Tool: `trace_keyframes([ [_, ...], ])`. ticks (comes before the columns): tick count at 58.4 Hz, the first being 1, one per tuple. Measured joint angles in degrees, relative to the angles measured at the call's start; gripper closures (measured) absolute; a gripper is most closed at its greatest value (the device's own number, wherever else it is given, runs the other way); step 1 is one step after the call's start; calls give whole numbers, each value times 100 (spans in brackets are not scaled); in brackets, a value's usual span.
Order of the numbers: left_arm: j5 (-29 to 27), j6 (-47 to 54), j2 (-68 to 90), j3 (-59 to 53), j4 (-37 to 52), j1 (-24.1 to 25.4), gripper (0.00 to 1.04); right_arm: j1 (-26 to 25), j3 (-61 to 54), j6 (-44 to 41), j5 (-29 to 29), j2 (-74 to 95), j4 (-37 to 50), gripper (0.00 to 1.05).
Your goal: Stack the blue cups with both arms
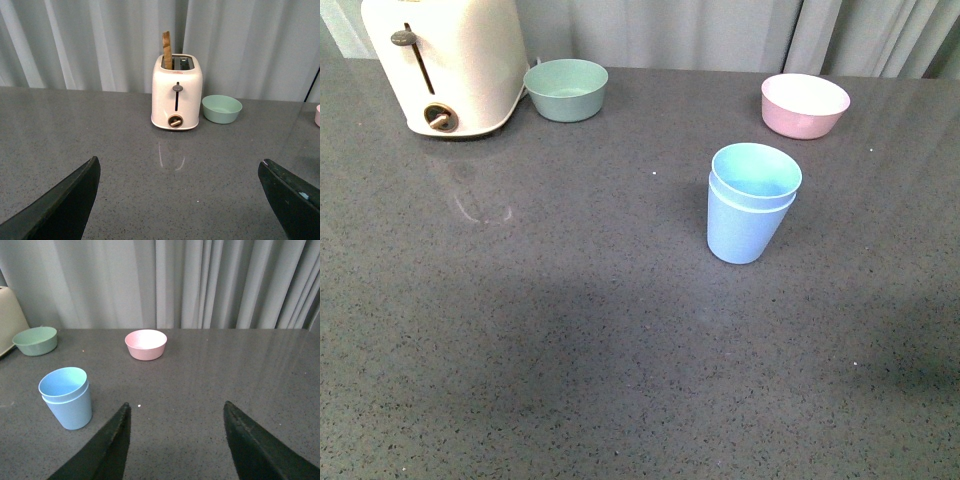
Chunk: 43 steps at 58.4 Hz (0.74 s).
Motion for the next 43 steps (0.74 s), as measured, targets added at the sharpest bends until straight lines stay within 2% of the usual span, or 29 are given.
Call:
trace_keyframes([
  [8,0,0,0,0,0,0,9,0,0,0,0,-2,0,8],
  [43,0,0,0,0,0,0,9,0,0,4,0,-2,0,9],
])
